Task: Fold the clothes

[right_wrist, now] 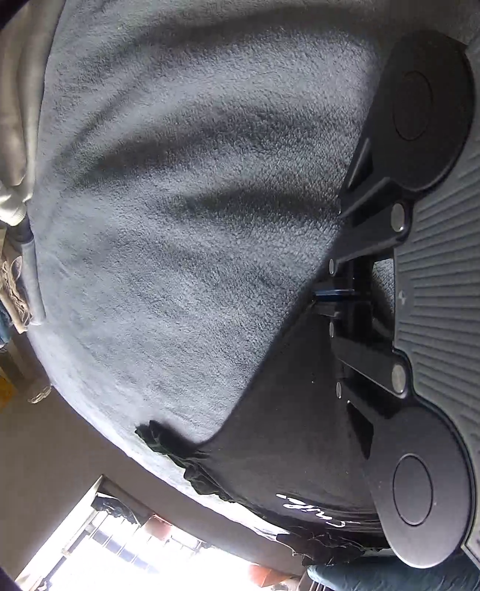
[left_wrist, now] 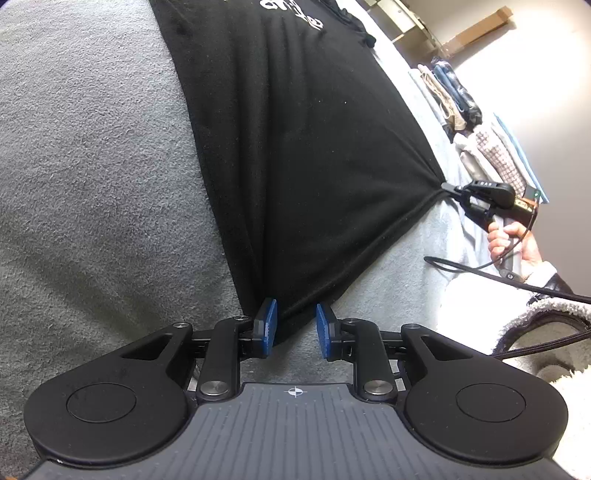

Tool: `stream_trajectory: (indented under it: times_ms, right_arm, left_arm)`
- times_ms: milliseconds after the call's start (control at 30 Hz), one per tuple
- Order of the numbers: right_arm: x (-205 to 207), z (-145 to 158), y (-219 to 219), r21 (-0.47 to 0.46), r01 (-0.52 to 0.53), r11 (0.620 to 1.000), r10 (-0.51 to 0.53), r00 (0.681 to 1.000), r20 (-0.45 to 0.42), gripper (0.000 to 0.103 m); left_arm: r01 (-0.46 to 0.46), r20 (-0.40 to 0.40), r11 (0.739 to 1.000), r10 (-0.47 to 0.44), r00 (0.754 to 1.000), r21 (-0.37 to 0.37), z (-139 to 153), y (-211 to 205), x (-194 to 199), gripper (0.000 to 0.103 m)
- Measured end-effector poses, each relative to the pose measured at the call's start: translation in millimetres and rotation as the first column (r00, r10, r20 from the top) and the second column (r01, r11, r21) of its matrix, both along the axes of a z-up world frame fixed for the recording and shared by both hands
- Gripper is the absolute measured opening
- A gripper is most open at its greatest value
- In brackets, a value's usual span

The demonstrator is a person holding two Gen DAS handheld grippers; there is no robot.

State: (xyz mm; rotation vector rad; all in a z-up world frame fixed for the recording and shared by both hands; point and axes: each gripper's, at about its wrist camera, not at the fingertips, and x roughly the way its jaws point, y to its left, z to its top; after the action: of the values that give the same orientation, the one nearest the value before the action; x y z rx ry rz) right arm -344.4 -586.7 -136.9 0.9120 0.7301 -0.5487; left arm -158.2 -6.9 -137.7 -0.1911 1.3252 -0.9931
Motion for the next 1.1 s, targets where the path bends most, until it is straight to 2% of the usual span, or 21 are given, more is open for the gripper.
stream_trajectory:
  times_ms: [100,167,233,300,367,467,567,700,800,867,900,1000,1067,1100]
  right_arm:
    - [-2.9,8.1,2.9,-0.039,0.054,0.998,-0.055,0.998,-0.014,0.02]
    - [-9.7,16.2,3.6,-0.083,0.116,0.99,-0.12,0.992,-0.048,0.021]
    - [-13.6,27.4,8.4,-0.096,0.114,0.989,-0.118,0.992,-0.034,0.022]
    - [-7.1,37.3,21.5,-0.073,0.034,0.997,-0.035,0.999,-0.011,0.022]
    - [11.5,42.1,43.8,-0.029,-0.104,0.994,0.104,0.995,-0.004,0.022]
    - [50.3,39.6,84.5,0.048,-0.318,0.947,0.319,0.948,-0.018,0.022]
    - [79.9,20.0,125.1,0.097,-0.454,0.886,0.463,0.879,-0.115,0.022]
    - [75.9,10.0,164.5,0.108,-0.553,0.826,0.56,0.786,-0.26,0.021]
    - [59.8,17.8,176.0,0.18,-0.593,0.785,0.614,0.706,-0.352,0.021]
    - [52.7,28.8,181.1,0.167,-0.613,0.772,0.622,0.675,-0.397,0.021]
    - [51.6,36.8,183.3,0.144,-0.622,0.769,0.62,0.674,-0.402,0.021]
    - [67.0,63.9,195.2,0.053,-0.648,0.76,0.63,0.713,-0.307,0.021]
    - [82.3,66.5,210.5,0.029,-0.682,0.73,0.666,0.702,-0.253,0.021]
    - [87.6,59.3,219.3,0.035,-0.706,0.707,0.688,0.676,-0.263,0.021]
  left_arm:
    - [-0.01,-0.004,1.0,0.01,1.0,-0.002,0.1,1.7,-1.5,0.023]
    - [-0.006,-0.005,1.0,0.006,1.0,0.0,1.3,2.7,-2.1,0.023]
    - [0.003,-0.001,1.0,-0.003,1.0,0.001,3.0,3.7,-2.5,0.023]
    - [0.014,-0.004,1.0,-0.014,1.0,0.002,3.9,5.2,-2.9,0.023]
    - [0.026,-0.01,1.0,-0.026,1.0,0.005,3.7,5.8,-3.1,0.023]
    - [0.045,-0.014,0.999,-0.044,0.999,0.013,2.5,6.5,-4.5,0.023]
    - [0.057,-0.006,0.998,-0.057,0.998,0.016,1.5,6.9,-8.1,0.024]
    - [0.065,-0.019,0.998,-0.065,0.998,0.013,-1.9,9.4,-10.4,0.024]
    - [0.071,-0.034,0.997,-0.071,0.997,0.008,-5.0,10.8,-7.9,0.025]
    - [0.074,-0.04,0.997,-0.074,0.996,-0.004,-5.7,12.3,-5.8,0.025]
    - [0.075,-0.039,0.997,-0.076,0.996,-0.008,-5.6,13.1,-5.0,0.025]
    - [0.071,-0.027,0.997,-0.071,0.997,-0.008,-3.0,17.4,-4.0,0.025]
    - [0.062,-0.017,0.998,-0.062,0.998,-0.009,0.3,21.4,-4.4,0.025]
    - [0.055,-0.013,0.998,-0.055,0.998,-0.009,2.0,24.1,-5.2,0.026]
